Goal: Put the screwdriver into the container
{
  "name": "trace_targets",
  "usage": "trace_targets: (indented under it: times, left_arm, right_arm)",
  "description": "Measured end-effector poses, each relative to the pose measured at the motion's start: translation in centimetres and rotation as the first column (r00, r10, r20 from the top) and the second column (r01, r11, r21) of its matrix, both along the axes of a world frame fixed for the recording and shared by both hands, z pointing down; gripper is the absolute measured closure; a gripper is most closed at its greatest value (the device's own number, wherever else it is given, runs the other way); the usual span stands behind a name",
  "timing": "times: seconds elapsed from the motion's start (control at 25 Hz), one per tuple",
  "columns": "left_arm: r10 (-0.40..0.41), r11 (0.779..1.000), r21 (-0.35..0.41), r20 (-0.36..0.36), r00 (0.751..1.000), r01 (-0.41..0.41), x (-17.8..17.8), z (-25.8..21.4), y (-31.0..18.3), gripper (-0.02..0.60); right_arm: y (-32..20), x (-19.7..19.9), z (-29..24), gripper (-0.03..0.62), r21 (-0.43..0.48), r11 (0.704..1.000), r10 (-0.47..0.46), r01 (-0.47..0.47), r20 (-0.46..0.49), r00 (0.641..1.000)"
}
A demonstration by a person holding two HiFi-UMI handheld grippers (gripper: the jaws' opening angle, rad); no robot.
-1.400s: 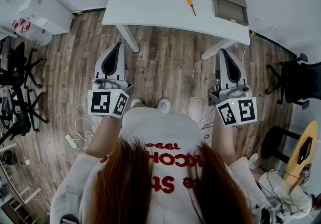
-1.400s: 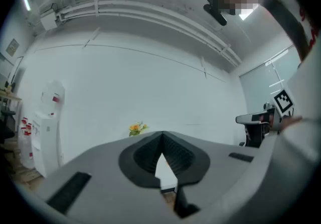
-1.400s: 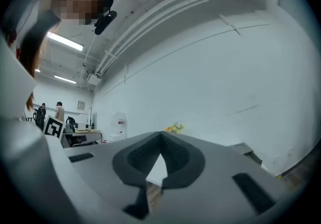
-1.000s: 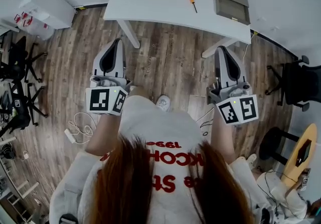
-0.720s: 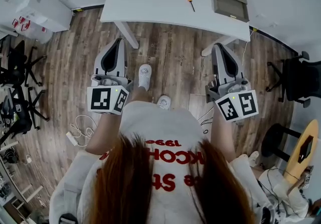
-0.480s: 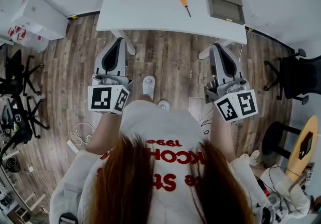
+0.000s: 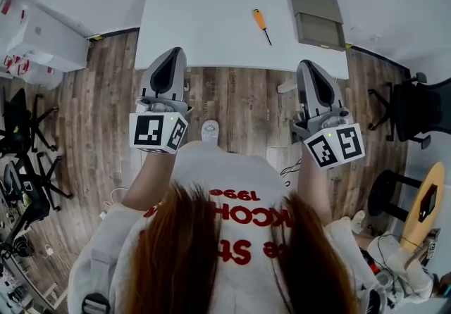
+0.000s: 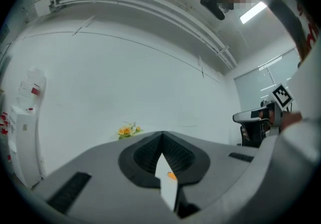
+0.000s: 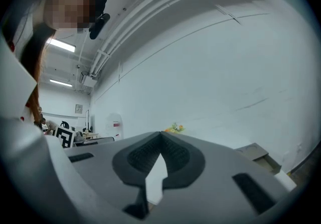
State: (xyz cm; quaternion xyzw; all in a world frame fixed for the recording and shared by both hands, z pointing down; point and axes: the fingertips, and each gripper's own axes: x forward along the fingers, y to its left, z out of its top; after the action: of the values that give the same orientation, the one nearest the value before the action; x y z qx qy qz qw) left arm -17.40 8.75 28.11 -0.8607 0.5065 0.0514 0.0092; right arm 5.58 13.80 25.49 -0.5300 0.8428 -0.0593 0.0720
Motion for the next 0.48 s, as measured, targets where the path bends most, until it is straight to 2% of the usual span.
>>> trace_targets:
  times: [0.48]
  left_arm:
    - [0.068,0.998,0.014,-0.010,0.998,-0.068,-1.6,-0.3,-7.7,0.575]
  right_arm:
    - [-6.9,-2.5,-0.6,0.589,0.015,0.999,0.041,-0.041,0.019,0.999]
